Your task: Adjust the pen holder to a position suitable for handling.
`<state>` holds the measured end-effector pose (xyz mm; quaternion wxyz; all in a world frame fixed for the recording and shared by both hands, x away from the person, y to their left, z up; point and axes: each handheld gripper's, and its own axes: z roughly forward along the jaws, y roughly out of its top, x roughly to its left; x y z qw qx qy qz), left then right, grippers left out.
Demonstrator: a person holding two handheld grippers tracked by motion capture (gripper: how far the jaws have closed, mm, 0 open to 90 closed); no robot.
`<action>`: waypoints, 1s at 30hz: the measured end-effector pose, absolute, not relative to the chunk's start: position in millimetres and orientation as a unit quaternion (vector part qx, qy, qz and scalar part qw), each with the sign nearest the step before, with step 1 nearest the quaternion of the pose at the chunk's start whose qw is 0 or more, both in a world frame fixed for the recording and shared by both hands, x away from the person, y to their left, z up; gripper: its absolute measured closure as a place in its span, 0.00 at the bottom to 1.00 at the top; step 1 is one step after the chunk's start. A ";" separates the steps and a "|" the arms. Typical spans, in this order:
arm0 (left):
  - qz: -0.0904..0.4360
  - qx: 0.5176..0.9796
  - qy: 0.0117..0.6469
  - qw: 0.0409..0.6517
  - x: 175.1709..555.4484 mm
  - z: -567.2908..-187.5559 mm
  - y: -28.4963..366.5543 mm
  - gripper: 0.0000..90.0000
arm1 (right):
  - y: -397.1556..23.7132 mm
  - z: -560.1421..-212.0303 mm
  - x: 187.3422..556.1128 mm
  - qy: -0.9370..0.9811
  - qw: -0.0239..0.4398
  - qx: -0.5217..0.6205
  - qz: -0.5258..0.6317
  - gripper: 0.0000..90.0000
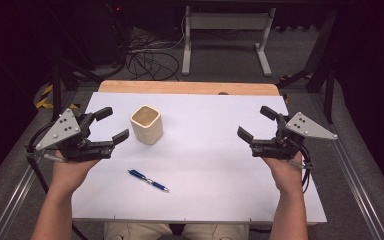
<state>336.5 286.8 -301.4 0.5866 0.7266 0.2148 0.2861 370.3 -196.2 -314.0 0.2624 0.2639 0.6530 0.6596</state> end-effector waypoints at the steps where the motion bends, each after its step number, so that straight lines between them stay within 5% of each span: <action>1: 0.287 0.732 0.210 0.581 337.0 -302.8 285.1 0.24 | -196.4 -314.0 370.6 0.654 0.262 0.263 0.659 0.01; 30: 0.177 0.846 0.120 0.488 357.7 -346.8 246.5 0.29 | -193.8 -315.0 371.7 0.666 0.252 0.258 0.653 0.01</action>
